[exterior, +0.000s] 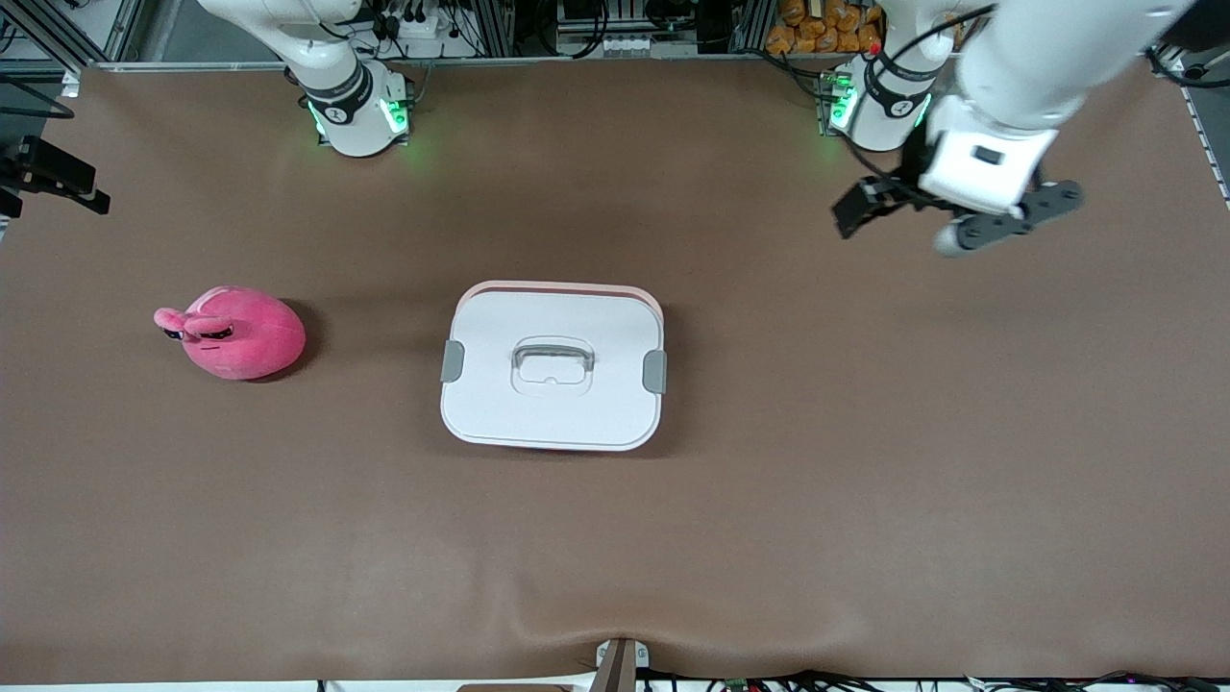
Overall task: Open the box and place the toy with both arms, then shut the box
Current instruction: 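Move the left gripper over the white box lid handle, then lower the left gripper and grasp the clear lid handle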
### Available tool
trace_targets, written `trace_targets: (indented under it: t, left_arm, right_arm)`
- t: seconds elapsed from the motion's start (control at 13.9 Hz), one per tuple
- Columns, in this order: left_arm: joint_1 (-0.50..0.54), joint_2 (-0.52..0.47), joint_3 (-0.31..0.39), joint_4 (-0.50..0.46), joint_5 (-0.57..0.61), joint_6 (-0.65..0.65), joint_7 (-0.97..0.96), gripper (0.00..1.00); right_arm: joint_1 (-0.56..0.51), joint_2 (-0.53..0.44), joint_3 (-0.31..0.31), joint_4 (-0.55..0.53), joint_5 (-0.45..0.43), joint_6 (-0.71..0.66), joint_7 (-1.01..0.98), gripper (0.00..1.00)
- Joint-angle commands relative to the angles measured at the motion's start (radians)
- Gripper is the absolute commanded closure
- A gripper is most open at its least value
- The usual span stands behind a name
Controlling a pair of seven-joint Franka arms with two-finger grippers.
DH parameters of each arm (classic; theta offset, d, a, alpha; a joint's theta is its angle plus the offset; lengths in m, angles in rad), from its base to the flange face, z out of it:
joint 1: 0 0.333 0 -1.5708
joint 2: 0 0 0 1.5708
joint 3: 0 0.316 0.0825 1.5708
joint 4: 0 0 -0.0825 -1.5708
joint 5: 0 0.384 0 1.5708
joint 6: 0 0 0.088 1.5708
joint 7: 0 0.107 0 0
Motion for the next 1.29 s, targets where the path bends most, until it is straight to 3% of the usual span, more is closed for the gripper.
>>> trace_targets:
  t: [0.0,0.5,0.79,1.22]
  left_arm:
    - [-0.108,0.070,-0.021,0.035,-0.012,0.073,-0.193,0.00]
    - [-0.351,0.254,-0.012,0.038,0.014,0.394,-0.744,0.00]
    - [-0.420,0.353,-0.010,0.067,0.120,0.492,-0.993,0.00]
    - [-0.445,0.492,0.001,0.098,0.126,0.587,-1.314,0.00]
  right_arm:
    - [-0.002,-0.019,0.001,-0.015,-0.006,-0.004,-0.009,0.00]
    - [-0.010,-0.009,0.001,0.000,0.002,0.001,-0.009,0.00]
    - [-0.010,-0.002,0.001,0.009,0.002,0.001,-0.007,0.00]
    - [-0.016,0.036,-0.001,0.011,0.001,0.002,-0.007,0.00]
